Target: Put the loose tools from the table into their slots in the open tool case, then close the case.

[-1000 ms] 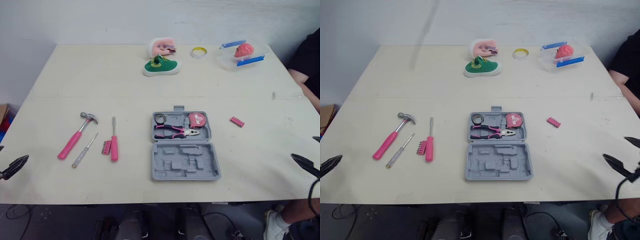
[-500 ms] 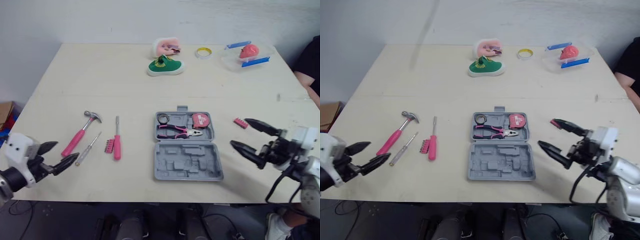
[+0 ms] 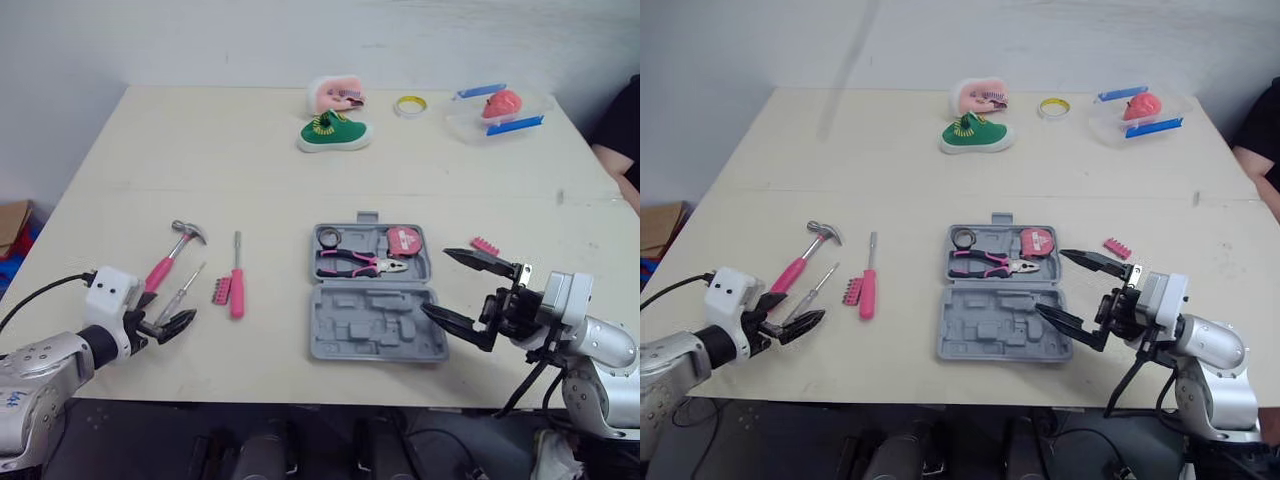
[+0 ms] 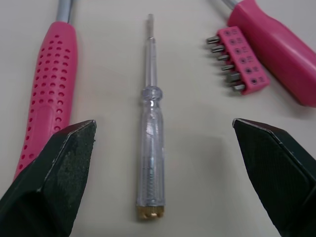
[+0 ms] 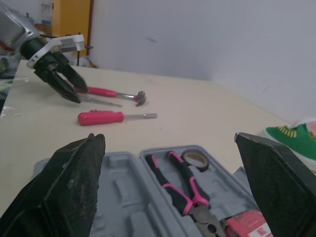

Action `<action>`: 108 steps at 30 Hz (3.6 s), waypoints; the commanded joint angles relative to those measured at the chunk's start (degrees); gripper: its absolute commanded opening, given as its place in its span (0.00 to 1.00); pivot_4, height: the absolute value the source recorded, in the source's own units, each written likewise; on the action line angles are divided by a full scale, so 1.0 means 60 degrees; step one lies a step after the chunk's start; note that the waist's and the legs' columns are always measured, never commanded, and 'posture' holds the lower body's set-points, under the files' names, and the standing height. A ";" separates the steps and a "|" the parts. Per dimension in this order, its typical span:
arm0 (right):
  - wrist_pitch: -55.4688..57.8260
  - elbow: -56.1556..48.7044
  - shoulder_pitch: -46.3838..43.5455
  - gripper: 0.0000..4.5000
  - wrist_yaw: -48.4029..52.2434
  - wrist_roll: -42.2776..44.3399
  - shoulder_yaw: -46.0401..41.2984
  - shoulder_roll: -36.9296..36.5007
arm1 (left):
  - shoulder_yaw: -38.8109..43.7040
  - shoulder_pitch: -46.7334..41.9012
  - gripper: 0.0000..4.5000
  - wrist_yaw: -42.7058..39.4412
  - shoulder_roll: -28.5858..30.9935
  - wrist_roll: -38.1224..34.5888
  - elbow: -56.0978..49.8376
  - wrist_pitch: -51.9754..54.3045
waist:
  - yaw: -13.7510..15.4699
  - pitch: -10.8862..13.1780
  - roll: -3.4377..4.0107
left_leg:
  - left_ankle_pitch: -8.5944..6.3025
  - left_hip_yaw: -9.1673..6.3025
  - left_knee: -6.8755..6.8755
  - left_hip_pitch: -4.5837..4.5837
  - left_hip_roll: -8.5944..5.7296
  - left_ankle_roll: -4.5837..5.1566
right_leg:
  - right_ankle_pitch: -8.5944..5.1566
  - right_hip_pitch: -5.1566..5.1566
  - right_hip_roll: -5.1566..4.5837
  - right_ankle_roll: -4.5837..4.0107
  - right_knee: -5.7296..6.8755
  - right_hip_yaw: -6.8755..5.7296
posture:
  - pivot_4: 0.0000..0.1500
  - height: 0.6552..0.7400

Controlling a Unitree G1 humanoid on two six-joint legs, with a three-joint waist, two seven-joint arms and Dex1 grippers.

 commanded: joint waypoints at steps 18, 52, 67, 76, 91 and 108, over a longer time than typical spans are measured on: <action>0.0573 -0.1261 0.0371 1.00 -0.0751 -0.0064 -0.0215 -0.0478 | -0.1279 -0.0704 0.06 -0.0717 -0.0475 0.0687 0.1192 -0.0240 | 0.0221 -0.0022 0.0035 | -0.0001 0.0002 0.0000 0.0027 -0.0009 0.0006 | 0.0001 0.0018 -0.0018 0.0001 0.0001 0.0011 | 1.00 1.00; 0.0296 -0.0754 0.2485 1.00 -0.0782 -0.0264 -0.2200 -0.1023 | -0.8349 -0.8733 0.02 -0.3778 -0.0609 0.1711 -0.0378 0.1313 | 0.0229 0.0001 -0.0010 | 0.0061 0.0004 0.0034 -0.0010 0.0011 0.0071 | 0.0012 0.0016 0.0127 0.0021 -0.0002 0.0036 | 1.00 1.00; 0.0243 -0.1151 0.2866 1.00 -0.1099 -0.0396 -0.2147 -0.0851 | -1.0056 -0.9851 0.02 -0.3757 -0.2647 0.3495 0.1209 0.0858 | 0.0228 0.0004 -0.0015 | 0.0065 -0.0010 0.0071 -0.0031 0.0033 0.0079 | 0.0010 0.0014 0.0099 0.0015 0.0001 0.0034 | 1.00 1.00; 0.0444 -0.1552 0.2893 1.00 -0.1488 -0.0432 -0.2084 -0.0877 | -1.0167 -0.9679 0.02 -0.4054 -0.2649 0.4181 0.1424 0.0229 | 0.0229 0.0004 -0.0015 | 0.0064 -0.0011 0.0080 -0.0032 0.0033 0.0079 | 0.0010 0.0015 0.0088 0.0015 0.0007 0.0033 | 1.00 1.00; 0.0397 -0.1662 0.3086 1.00 -0.1588 -0.0463 -0.2103 -0.0817 | -1.0328 -0.9343 0.02 -0.4210 -0.3051 0.5014 0.1678 -0.0192 | 0.0240 0.0004 -0.0015 | 0.0058 -0.0011 0.0109 -0.0035 0.0032 0.0091 | 0.0010 0.0016 0.0080 0.0015 0.0025 0.0032 | 1.00 1.00; -0.0366 -0.0963 0.3312 1.00 -0.1128 -0.0523 -0.2097 -0.0627 | -0.9899 -0.8879 0.30 -0.4161 -0.3318 0.5573 0.1861 -0.1522 | 0.0236 0.0004 -0.0014 | 0.0052 -0.0011 0.0125 -0.0035 0.0032 0.0101 | 0.0010 0.0021 0.0066 0.0015 0.0034 0.0027 | 1.00 1.00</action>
